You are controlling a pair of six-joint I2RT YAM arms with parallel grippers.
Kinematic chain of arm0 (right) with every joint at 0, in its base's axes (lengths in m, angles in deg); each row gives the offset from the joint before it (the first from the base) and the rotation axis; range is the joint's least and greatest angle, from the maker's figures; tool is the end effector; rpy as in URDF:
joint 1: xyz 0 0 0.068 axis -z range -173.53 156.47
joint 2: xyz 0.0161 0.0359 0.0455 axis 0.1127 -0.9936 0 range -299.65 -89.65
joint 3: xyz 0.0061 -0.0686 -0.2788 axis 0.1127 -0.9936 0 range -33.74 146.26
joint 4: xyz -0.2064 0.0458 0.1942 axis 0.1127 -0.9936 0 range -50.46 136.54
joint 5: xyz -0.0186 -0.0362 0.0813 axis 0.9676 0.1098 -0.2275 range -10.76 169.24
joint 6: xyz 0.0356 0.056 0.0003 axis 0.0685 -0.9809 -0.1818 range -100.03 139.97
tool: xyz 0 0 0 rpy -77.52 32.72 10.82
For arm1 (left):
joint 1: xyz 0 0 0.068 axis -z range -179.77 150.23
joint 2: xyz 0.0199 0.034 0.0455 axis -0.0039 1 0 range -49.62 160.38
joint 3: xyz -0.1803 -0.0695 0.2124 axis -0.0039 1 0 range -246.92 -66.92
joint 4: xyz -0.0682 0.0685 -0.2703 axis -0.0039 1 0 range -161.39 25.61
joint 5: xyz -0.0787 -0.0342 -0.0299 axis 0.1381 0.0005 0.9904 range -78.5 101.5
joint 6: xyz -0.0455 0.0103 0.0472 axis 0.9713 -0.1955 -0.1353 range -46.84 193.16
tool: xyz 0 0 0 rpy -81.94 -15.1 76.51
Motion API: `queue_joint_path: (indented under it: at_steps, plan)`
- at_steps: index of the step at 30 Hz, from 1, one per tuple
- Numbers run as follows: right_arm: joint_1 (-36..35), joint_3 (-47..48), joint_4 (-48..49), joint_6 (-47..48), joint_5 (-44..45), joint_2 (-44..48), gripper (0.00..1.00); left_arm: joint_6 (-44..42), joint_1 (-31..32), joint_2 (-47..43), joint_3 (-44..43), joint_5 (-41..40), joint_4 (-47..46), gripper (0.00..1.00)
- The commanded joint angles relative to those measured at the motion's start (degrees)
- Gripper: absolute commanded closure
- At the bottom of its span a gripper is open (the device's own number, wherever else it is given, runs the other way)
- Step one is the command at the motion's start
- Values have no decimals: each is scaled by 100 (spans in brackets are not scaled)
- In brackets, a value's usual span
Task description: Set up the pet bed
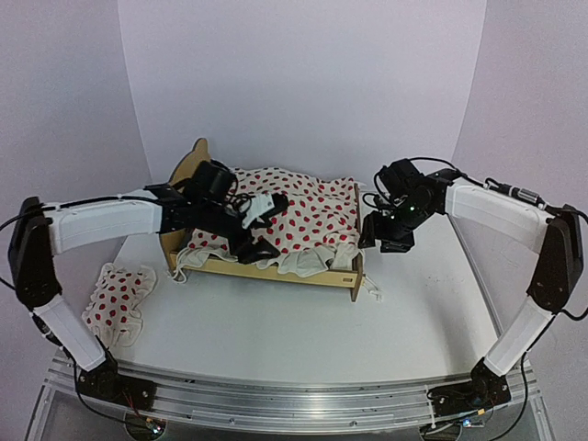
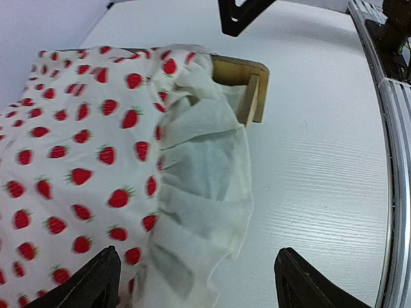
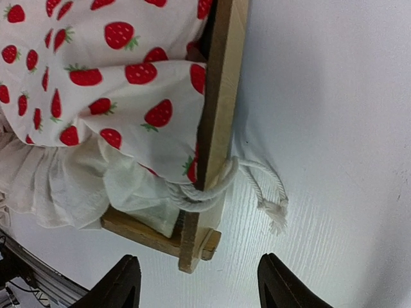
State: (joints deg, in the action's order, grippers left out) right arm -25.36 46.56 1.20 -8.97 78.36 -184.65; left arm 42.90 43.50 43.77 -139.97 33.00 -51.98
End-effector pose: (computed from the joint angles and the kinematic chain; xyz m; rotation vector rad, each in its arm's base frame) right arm 0.3275 0.2042 0.2706 -0.0729 2.6718 0.3795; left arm 0.2832 -0.2931 0.2749 1.5109 1.6863 -0.5454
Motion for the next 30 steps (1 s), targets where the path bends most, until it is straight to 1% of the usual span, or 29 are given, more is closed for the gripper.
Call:
queue_joint_path:
  at_steps: [1, 4, 7, 10, 13, 15, 17, 20, 21, 22, 23, 24, 25, 28, 30]
  plan:
    - [-9, -330, 78, -197, 347, 330, 37, -272, 262, 755, -876, 678, -234, 15]
    - [-11, -561, 78, -150, 594, 495, 37, 82, 315, 1265, -1253, 799, -511, 14]
    - [-7, -760, 82, -143, 729, 624, 37, 314, 338, 1745, -1720, 953, -512, 15]
    - [17, -862, 78, -47, 728, 651, 37, 482, 399, 2170, -2015, 922, -536, 16]
    - [80, -852, 90, 244, 612, 625, 37, 512, 511, 2405, -2181, 775, -545, 17]
    - [158, -839, 108, 483, 504, 604, 40, 503, 573, 2538, -2265, 711, -447, 20]
    - [211, -832, 196, 857, 285, 554, 45, 504, 615, 2629, -2328, 709, -367, 22]
    - [254, -1097, 645, 1641, 153, 571, 53, 552, 637, 2761, -2428, 599, -355, 25]
    - [305, -1278, 864, 1851, 139, 589, 55, 589, 637, 2817, -2492, 507, -360, 28]
    - [363, -1456, 1080, 2009, 133, 590, 58, 624, 638, 2875, -2568, 416, -350, 35]
    - [419, -1628, 1235, 2150, 133, 574, 60, 658, 637, 2914, -2660, 357, -317, 44]
    - [446, -1754, 1373, 2242, 136, 550, 61, 694, 637, 2956, -2773, 283, -251, 54]
    - [454, -1837, 1495, 2343, 76, 509, 61, 716, 632, 2968, -2874, 248, -169, 62]
    - [456, -2137, 1859, 2469, -123, 437, 61, 839, 621, 2859, -3096, 250, 193, 82]
    - [459, -2396, 2183, 2451, -57, 389, 62, 852, 612, 2702, -3092, 381, 346, 96]
